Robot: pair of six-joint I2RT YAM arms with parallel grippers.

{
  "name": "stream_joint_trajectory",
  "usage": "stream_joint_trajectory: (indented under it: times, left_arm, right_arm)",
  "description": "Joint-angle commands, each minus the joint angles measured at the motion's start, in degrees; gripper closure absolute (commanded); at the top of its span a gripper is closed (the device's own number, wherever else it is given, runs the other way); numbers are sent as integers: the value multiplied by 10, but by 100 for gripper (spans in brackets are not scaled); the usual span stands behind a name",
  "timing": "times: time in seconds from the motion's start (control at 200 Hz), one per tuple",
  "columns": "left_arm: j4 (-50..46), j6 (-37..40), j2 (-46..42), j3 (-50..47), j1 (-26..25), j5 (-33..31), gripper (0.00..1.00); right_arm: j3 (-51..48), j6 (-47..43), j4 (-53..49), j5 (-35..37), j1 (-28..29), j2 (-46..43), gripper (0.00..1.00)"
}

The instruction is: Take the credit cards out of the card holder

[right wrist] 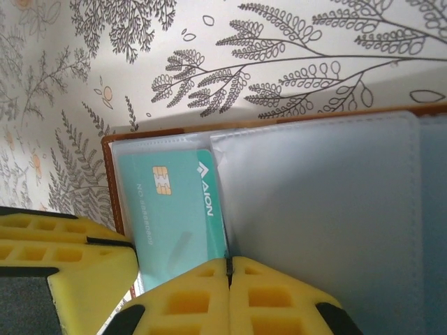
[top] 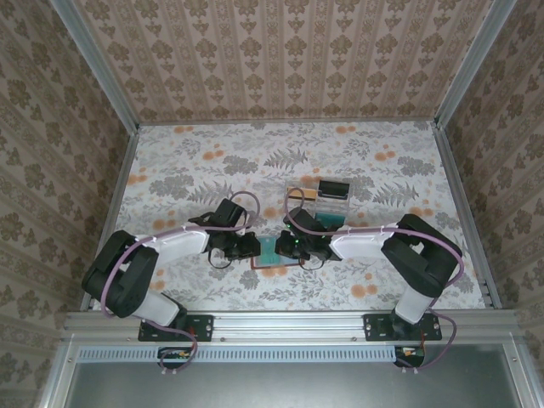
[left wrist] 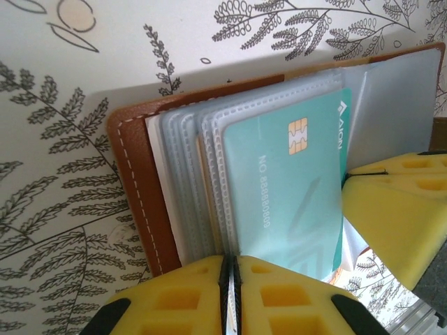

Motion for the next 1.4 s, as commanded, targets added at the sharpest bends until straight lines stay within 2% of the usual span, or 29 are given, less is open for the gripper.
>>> stream_joint_trajectory:
  times: [0.0, 0.215, 0.415, 0.565, 0.775, 0.935, 1.025, 1.39]
  left_arm:
    - [-21, -3, 13, -8, -8, -16, 91]
    - [-42, 0, 17, -8, -7, -34, 97]
    - [-41, 1, 24, -5, -6, -32, 99]
    - [-40, 4, 30, -2, -7, -29, 100]
    - [-44, 7, 36, 0, -7, -25, 100]
    - [-50, 10, 34, 3, -7, -26, 100]
    - [-54, 11, 33, 5, -7, -29, 100]
    - [-65, 20, 35, 8, -3, -34, 100]
  right_arm:
    - [-20, 9, -2, -5, -4, -6, 100]
    - [-49, 1, -16, 6, -18, -40, 100]
    - [-56, -6, -5, -5, -21, -47, 100]
    - [-53, -8, 28, -23, -22, -31, 81]
    - [-52, -7, 60, -45, -21, 0, 79]
    - [-59, -3, 62, -40, -24, -4, 87]
    - [-66, -8, 51, -36, -30, -16, 98]
    - [-110, -41, -10, -29, -69, -90, 100]
